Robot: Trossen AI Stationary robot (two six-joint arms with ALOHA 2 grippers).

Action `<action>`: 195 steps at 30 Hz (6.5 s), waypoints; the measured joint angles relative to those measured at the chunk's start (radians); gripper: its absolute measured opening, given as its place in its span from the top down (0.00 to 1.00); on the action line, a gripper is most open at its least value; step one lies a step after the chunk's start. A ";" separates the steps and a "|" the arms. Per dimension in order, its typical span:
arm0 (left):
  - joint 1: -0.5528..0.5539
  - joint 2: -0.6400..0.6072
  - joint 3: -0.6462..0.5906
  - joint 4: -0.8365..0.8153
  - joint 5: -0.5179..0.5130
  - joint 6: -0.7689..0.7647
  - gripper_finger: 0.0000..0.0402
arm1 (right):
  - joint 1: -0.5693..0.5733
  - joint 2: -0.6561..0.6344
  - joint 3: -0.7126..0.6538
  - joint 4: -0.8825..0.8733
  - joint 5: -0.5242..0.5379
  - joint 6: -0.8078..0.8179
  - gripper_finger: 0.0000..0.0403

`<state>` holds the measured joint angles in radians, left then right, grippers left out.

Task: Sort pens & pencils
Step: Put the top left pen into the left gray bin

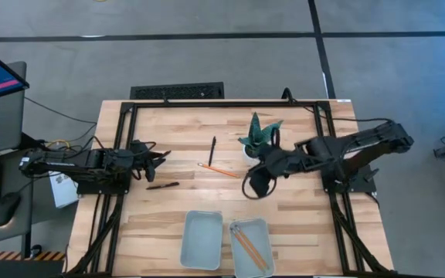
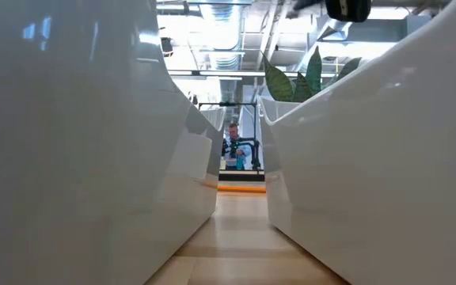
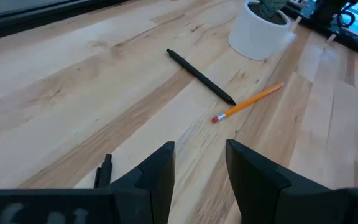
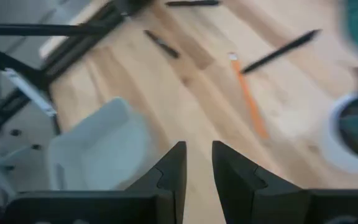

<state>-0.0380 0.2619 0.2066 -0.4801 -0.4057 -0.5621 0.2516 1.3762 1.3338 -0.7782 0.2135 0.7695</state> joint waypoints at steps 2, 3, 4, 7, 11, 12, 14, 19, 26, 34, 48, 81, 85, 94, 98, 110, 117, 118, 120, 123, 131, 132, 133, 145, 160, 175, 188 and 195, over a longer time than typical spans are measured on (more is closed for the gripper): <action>0.000 0.000 0.000 0.000 0.000 0.000 0.67 | -0.024 -0.026 0.000 -0.034 0.006 -0.025 0.76; 0.000 0.000 0.000 0.000 0.000 0.000 0.67 | -0.035 -0.041 0.000 -0.049 0.021 -0.038 0.76; 0.000 0.000 0.000 0.000 0.000 -0.001 0.67 | -0.046 -0.056 0.000 -0.063 0.045 -0.052 0.76; 0.000 0.000 0.000 0.000 -0.020 -0.024 0.67 | -0.086 -0.114 0.000 -0.076 0.135 -0.125 0.76; 0.000 0.000 0.000 0.000 -0.071 -0.055 0.67 | -0.172 -0.189 0.000 -0.114 0.156 -0.239 0.76; 0.000 0.000 0.000 0.000 -0.077 -0.060 0.67 | -0.199 -0.206 0.000 -0.123 0.156 -0.259 0.76; 0.000 0.000 0.000 0.000 -0.079 -0.062 0.67 | -0.256 -0.237 0.000 -0.139 0.155 -0.305 0.76; 0.000 0.000 0.000 0.000 -0.079 -0.083 0.67 | -0.407 -0.279 0.000 -0.136 0.098 -0.453 0.76; 0.000 0.000 0.000 0.000 -0.098 -0.150 0.67 | -0.647 -0.280 -0.070 -0.118 -0.073 -0.598 0.76; 0.000 0.000 0.000 0.000 -0.177 -0.169 0.67 | -0.908 -0.284 -0.259 0.138 -0.462 -0.690 0.76; 0.000 0.000 0.000 -0.003 -0.210 -0.137 0.43 | -1.014 -0.292 -0.458 0.466 -0.663 -0.651 0.76; 0.102 0.342 0.137 -0.132 -0.077 -0.106 0.41 | -1.109 -0.292 -0.624 0.761 -0.737 -0.505 0.76; 0.161 0.455 0.194 -0.226 0.005 -0.197 0.41 | -1.109 -0.292 -0.624 0.761 -0.738 -0.505 0.76; 0.234 0.669 0.311 -0.292 0.079 -0.135 0.41 | -1.109 -0.292 -0.624 0.757 -0.740 -0.505 0.76; 0.253 0.751 0.362 -0.293 0.079 -0.035 0.41 | -1.109 -0.292 -0.624 0.756 -0.767 -0.506 0.76; 0.363 1.015 0.495 -0.378 0.149 0.116 0.41 | -1.109 -0.292 -0.624 0.756 -0.819 -0.499 0.76; 0.408 1.126 0.535 -0.377 0.203 0.224 0.41 | -1.107 -0.292 -0.624 0.756 -0.821 -0.481 0.76; 0.414 1.139 0.539 -0.375 0.227 0.234 0.41 | -1.106 -0.292 -0.624 0.756 -0.821 -0.481 0.76; 0.426 1.166 0.539 -0.373 0.267 0.255 0.41 | -1.102 -0.292 -0.624 0.755 -0.821 -0.481 0.76; 0.435 1.206 0.539 -0.373 0.270 0.264 0.41 | -1.102 -0.292 -0.624 0.756 -0.821 -0.481 0.76; 0.456 1.286 0.542 -0.363 0.316 0.316 0.41 | -1.102 -0.292 -0.624 0.756 -0.821 -0.480 0.76; 0.459 1.294 0.544 -0.362 0.326 0.327 0.41 | -1.102 -0.292 -0.624 0.756 -0.821 -0.480 0.76; 0.462 1.300 0.544 -0.362 0.334 0.337 0.41 | -1.102 -0.292 -0.624 0.756 -0.820 -0.480 0.76; 0.514 1.306 0.540 -0.336 0.405 0.440 0.41 | -1.102 -0.292 -0.624 0.756 -0.820 -0.480 0.76; 0.575 1.307 0.539 -0.324 0.453 0.513 0.41 | -1.102 -0.292 -0.624 0.756 -0.820 -0.487 0.76; 0.567 1.308 0.538 -0.319 0.414 0.490 0.41 | -1.102 -0.292 -0.624 0.756 -0.819 -0.491 0.76; 0.565 1.308 0.538 -0.313 0.409 0.490 0.63 | -1.102 -0.292 -0.624 0.756 -0.819 -0.491 0.76; 0.565 1.308 0.539 -0.311 0.407 0.489 0.71 | -1.102 -0.292 -0.624 0.756 -0.819 -0.490 0.76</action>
<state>0.5270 1.5700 0.7452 -0.7910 0.0013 -0.0727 -0.8505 1.0840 0.7101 -0.0226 -0.6060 0.2796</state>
